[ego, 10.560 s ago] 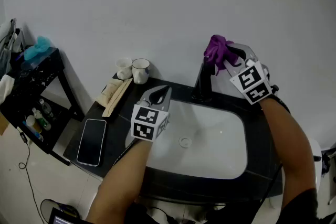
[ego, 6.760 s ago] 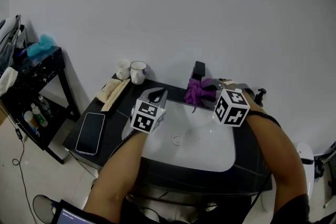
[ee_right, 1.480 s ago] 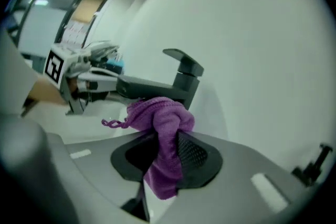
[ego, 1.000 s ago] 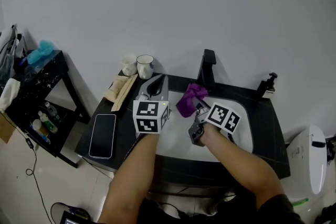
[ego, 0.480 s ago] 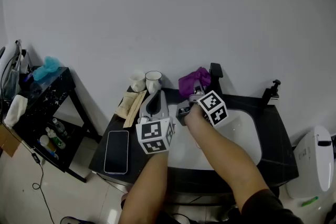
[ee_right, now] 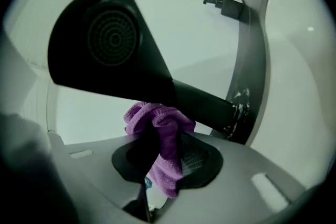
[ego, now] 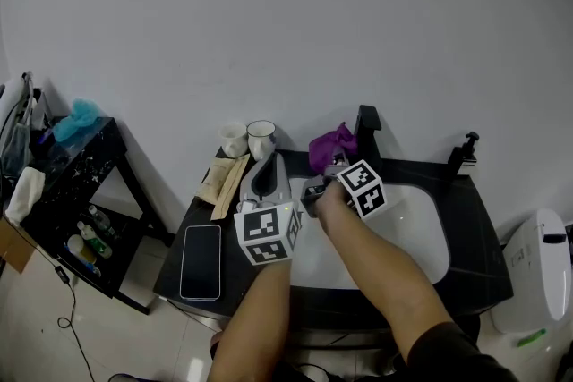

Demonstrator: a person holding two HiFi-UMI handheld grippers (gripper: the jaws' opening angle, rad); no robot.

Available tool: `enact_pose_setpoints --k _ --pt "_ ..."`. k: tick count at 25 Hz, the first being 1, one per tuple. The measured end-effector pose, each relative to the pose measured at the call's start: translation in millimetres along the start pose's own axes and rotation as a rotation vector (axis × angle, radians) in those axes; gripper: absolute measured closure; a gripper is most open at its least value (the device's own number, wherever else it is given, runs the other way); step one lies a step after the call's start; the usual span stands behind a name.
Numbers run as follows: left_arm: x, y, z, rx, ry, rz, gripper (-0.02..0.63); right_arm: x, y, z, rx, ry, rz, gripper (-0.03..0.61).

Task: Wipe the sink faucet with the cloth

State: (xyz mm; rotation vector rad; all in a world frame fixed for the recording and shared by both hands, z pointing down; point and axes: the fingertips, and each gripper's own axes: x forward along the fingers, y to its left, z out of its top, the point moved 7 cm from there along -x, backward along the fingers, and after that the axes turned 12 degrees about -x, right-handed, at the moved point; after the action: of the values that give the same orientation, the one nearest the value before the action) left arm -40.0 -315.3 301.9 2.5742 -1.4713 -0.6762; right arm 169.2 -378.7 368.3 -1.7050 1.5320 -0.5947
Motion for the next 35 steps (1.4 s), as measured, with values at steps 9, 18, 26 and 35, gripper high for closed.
enact_pose_setpoints --k 9,18,26,35 --pt "5.2 -2.6 -6.7 0.019 0.038 -0.018 0.597 -17.4 -15.5 -11.7 -0.039 0.066 0.028 0.497" --pt "5.4 6.6 -6.2 0.014 0.042 0.015 0.597 -56.6 20.9 -16.4 -0.387 0.248 0.284 0.494" --pt "6.6 -5.6 -9.7 0.075 0.068 -0.036 0.597 -115.5 57.9 5.4 -0.789 0.319 0.487 0.490" --pt "11.0 -52.0 -35.2 0.264 0.193 -0.188 0.597 -171.6 46.5 105.6 -1.314 0.067 0.566 0.485"
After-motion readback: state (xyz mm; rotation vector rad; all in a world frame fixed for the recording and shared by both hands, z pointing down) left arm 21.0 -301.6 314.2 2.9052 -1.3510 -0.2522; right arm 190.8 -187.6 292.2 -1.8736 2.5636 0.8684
